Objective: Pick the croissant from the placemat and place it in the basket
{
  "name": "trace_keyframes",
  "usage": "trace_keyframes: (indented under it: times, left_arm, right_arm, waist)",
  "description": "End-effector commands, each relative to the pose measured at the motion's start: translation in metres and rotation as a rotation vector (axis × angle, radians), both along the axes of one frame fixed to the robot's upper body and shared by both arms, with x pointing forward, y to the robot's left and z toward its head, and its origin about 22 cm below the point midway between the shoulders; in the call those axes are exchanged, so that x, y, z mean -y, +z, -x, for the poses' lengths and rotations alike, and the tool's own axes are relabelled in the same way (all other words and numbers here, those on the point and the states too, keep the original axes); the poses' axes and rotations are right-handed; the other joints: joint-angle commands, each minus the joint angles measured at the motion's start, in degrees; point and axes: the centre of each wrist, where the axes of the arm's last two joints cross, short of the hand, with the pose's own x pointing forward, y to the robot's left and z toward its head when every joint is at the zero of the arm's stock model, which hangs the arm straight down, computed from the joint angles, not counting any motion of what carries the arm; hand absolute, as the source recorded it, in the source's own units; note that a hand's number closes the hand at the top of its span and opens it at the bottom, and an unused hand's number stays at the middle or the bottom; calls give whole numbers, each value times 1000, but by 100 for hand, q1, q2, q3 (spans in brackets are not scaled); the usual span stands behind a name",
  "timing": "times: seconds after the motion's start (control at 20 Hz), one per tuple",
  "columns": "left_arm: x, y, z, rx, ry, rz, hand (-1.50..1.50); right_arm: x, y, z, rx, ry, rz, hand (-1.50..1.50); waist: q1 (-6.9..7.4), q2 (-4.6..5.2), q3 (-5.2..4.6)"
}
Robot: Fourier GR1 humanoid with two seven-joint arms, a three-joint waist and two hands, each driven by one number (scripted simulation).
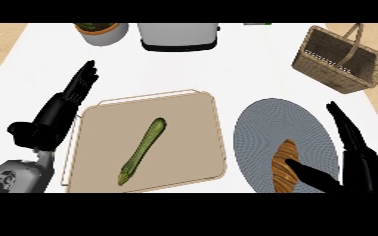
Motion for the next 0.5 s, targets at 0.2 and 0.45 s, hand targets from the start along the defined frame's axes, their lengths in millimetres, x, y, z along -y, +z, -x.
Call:
trace_keyframes:
  times: [0.2, 0.45]
  left_arm:
    - [0, -5, -1, -4, -6, 11, 0]
    - [11, 8, -10, 3, -14, 13, 0]
  right_arm:
    - [4, 62, 28, -440, -13, 240, -150]
    - [-21, 113, 56, -606, 41, 195, -150]
  waist:
    - [36, 42, -5]
    - [93, 44, 42]
